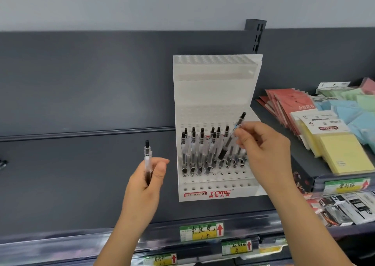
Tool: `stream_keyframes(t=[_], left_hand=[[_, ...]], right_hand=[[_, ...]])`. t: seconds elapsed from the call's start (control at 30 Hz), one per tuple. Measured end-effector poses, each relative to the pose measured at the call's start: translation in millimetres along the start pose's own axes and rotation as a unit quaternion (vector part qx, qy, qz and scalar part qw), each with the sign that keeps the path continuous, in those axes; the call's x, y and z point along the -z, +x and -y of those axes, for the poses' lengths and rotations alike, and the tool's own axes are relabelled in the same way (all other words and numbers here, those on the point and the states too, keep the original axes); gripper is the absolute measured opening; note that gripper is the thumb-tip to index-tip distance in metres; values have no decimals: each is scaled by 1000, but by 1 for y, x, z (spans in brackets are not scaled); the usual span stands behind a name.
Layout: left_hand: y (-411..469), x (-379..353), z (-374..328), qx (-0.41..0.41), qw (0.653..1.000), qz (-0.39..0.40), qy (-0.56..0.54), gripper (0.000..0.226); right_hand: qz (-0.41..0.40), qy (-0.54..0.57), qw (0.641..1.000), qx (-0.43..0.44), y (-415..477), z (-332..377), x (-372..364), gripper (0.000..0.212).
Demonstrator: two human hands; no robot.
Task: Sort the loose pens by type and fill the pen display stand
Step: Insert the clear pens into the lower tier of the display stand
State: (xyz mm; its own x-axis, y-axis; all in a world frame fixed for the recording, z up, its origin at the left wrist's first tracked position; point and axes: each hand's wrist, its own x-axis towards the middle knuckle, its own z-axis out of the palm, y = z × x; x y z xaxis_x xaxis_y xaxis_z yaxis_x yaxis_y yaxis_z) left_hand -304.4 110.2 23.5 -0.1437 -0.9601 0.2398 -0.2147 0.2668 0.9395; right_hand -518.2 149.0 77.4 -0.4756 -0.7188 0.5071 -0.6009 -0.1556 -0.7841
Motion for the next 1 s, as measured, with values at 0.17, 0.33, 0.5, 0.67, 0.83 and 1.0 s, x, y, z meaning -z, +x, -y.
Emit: stream_keyframes(t=[0.17, 0.33, 0.5, 0.67, 0.83, 1.0], left_hand=[[-3, 0, -6, 10, 999, -18, -28, 46], [-6, 2, -10, 28, 999, -3, -28, 44], [-8, 1, -10, 35, 999, 20, -14, 24], [-9, -3, -9, 17, 998, 57, -6, 9], [-10, -10, -14, -25, 997, 77, 8, 7], [-13, -22, -20, -67, 991, 111, 13, 9]], right_hand=[[68, -90, 994, 5, -2, -3, -9, 13], [114, -147, 983, 4, -7, -9, -17, 15], [108, -144, 984, -5, -8, -11, -16, 15], [84, -129, 988, -22, -11, -11, -13, 18], [46, -56, 997, -1, -19, 4, -3, 3], [207, 77, 975, -32, -35, 21, -11, 10]])
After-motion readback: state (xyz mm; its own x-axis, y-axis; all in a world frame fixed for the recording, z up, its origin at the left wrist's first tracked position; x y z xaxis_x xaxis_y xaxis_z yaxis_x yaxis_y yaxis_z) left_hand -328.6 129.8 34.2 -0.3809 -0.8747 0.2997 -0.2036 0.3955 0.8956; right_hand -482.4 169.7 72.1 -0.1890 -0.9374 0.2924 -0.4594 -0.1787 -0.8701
